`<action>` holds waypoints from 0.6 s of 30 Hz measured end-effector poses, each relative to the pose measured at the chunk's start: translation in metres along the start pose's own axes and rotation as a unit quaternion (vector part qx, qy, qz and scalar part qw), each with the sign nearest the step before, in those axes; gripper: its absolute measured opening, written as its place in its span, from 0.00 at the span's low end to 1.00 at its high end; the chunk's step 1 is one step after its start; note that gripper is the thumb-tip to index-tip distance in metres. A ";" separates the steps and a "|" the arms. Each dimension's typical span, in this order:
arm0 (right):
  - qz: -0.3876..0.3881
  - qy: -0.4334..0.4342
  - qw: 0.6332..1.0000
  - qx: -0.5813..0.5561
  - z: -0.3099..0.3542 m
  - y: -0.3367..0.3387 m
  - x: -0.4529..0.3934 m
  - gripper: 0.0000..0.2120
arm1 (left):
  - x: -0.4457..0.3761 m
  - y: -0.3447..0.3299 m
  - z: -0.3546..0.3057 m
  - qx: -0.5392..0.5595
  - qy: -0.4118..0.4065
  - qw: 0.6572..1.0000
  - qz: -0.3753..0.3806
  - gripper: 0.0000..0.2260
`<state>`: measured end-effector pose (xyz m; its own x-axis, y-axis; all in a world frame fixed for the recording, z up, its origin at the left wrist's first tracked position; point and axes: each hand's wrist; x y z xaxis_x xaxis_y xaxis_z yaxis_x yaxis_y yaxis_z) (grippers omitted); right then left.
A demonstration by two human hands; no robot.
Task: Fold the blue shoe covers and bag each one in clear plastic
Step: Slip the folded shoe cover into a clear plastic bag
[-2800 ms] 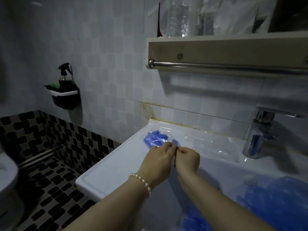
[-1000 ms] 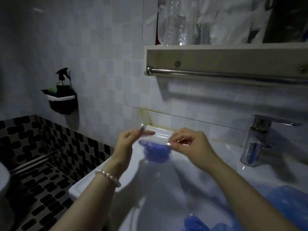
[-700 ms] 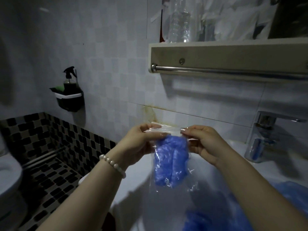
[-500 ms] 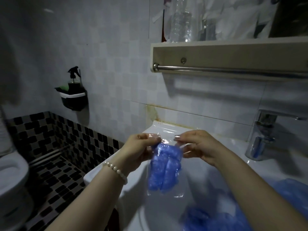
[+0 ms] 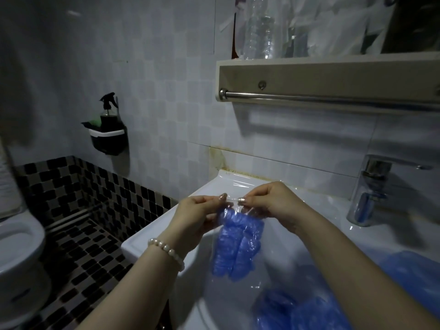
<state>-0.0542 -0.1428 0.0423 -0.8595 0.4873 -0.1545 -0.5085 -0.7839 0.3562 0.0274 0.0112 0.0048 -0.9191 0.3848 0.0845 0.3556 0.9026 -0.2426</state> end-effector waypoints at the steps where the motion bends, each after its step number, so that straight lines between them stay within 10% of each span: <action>1: -0.003 0.001 1.000 0.005 0.000 0.001 0.000 0.03 | -0.001 0.000 0.002 0.013 0.008 1.000 -0.005 0.08; 18: 0.058 0.047 0.983 0.168 -0.006 0.012 -0.003 0.07 | -0.005 -0.033 0.028 -0.043 -0.019 0.993 -0.112 0.04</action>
<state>-0.0576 -0.1562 0.0411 -0.9194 0.3525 -0.1742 -0.3750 -0.6526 0.6584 0.0161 -0.0258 -0.0150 -0.9818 0.1666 0.0909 0.1533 0.9786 -0.1375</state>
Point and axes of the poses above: each hand's wrist, its own x-axis away from the middle knuckle, its own y-axis out of the back of the hand, z = x × y, and after that the axes turned 12 degrees about -z, right-handed
